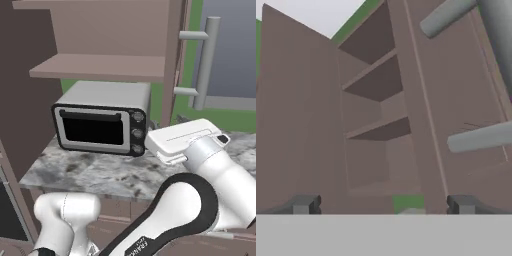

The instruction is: Close all open cabinet doors.

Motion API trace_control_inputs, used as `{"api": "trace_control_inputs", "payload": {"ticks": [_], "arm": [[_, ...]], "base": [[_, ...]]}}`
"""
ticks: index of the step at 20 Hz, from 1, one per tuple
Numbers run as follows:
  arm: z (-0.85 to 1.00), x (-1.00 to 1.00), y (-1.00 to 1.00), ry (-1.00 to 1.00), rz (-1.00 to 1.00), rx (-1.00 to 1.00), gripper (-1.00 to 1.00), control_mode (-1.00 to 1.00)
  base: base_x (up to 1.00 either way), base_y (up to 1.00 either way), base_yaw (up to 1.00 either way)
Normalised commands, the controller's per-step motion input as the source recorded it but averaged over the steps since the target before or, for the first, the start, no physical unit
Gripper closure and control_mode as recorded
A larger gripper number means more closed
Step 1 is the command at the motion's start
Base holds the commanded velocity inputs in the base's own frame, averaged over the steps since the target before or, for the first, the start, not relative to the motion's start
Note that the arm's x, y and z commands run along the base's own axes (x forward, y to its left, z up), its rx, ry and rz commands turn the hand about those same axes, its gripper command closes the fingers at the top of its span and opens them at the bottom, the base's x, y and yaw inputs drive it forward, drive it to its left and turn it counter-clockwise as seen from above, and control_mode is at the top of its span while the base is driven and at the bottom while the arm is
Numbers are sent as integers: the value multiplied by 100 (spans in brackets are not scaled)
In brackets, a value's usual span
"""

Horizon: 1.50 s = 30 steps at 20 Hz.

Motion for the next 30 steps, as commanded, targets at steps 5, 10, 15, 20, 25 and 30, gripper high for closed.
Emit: {"api": "trace_control_inputs", "payload": {"ticks": [5, 10, 15, 20, 25, 30], "arm": [[-13, 32, -16, -1, 8, 1, -100, -100], [0, 23, -23, 0, 8, 3, -100, -100], [-6, 30, -22, 0, 9, 0, -100, -100], [-12, 34, -18, 0, 9, 0, -100, -100], [-5, 42, -1, 0, 4, 0, -100, -100], [-1, 25, 3, -4, 0, 0, -100, -100]], "base": [[0, 0, 0], [0, 0, 0], [0, 0, 0], [0, 0, 0], [0, 0, 0], [0, 0, 0]]}}
